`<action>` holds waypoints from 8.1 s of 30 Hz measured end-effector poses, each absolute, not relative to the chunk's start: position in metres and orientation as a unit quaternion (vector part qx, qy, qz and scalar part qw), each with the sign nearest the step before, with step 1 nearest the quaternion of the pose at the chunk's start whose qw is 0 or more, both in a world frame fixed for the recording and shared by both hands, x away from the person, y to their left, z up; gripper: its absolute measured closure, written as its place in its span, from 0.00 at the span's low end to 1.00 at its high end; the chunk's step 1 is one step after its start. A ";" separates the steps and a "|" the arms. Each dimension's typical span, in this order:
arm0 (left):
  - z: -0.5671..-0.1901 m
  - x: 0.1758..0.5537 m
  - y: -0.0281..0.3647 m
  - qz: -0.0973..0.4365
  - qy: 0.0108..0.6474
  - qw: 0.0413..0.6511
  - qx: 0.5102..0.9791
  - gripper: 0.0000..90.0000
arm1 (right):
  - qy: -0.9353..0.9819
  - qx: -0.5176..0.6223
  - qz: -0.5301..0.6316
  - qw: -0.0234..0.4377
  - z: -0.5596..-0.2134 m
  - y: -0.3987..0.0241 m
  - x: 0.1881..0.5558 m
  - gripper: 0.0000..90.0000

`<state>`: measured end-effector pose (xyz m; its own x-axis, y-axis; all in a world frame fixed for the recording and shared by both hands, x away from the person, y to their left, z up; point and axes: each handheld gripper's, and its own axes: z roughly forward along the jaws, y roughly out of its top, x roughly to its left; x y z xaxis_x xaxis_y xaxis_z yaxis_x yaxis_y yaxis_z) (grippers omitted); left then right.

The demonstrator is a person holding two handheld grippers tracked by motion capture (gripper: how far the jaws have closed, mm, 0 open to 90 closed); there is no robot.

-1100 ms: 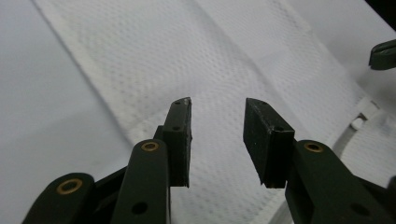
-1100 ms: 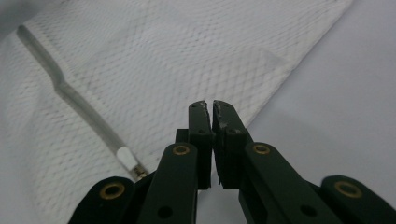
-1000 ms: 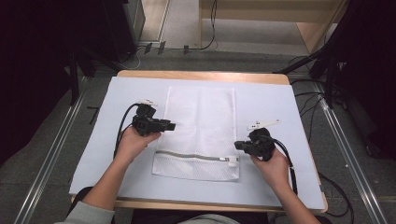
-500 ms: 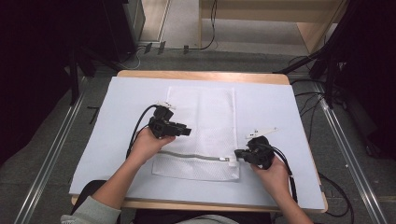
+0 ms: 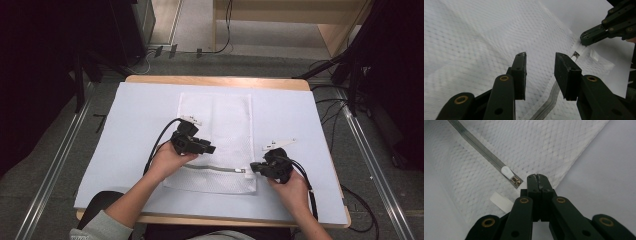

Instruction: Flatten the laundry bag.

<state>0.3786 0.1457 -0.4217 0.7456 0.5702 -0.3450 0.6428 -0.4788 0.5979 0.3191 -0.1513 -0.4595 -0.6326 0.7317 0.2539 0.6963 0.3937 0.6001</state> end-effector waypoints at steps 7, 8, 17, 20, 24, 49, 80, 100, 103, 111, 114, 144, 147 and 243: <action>-0.425 0.373 0.136 -0.057 0.340 0.369 0.863 0.70 | 0.846 0.416 0.331 0.044 -0.464 -0.148 0.318 1.00; -0.425 0.372 0.134 -0.059 0.340 0.370 0.863 0.70 | 0.846 0.416 0.331 0.044 -0.464 -0.148 0.318 1.00; -0.429 0.366 0.119 -0.064 0.323 0.367 0.870 0.71 | 0.855 0.392 0.332 0.062 -0.467 -0.145 0.315 1.00; -0.431 0.364 0.111 -0.069 0.315 0.367 0.873 0.71 | 0.845 0.411 0.337 0.053 -0.467 -0.146 0.316 1.00; -0.435 0.361 0.102 -0.074 0.305 0.361 0.878 0.72 | 0.857 0.394 0.321 0.088 -0.465 -0.139 0.311 1.00; -0.462 0.351 0.070 -0.092 0.285 0.341 0.891 0.80 | 0.856 0.373 0.353 0.066 -0.470 -0.143 0.309 1.00; -0.469 0.356 0.062 -0.129 0.303 0.348 0.878 0.95 | 0.857 0.378 0.342 0.075 -0.467 -0.140 0.307 1.00; -0.466 0.357 0.064 -0.130 0.296 0.341 0.883 0.98 | 0.860 0.375 0.333 0.089 -0.467 -0.135 0.305 1.00; -0.466 0.359 0.067 -0.135 0.303 0.338 0.881 0.98 | 0.860 0.374 0.336 0.089 -0.468 -0.135 0.305 1.00; -0.462 0.364 0.078 -0.145 0.311 0.337 0.877 0.98 | 0.861 0.374 0.334 0.088 -0.468 -0.135 0.306 1.00; -0.462 0.364 0.079 -0.147 0.311 0.333 0.878 0.98 | 0.861 0.373 0.333 0.089 -0.468 -0.135 0.305 1.00; -0.446 0.371 0.109 -0.165 0.327 0.320 0.874 0.98 | 0.859 0.372 0.341 0.086 -0.469 -0.137 0.306 1.00; -0.443 0.374 0.117 -0.163 0.336 0.324 0.869 0.98 | 0.859 0.372 0.341 0.085 -0.469 -0.137 0.306 1.00; -0.427 0.381 0.232 -0.171 0.404 0.334 0.835 0.98 | 0.864 0.360 0.343 0.078 -0.469 -0.139 0.309 1.00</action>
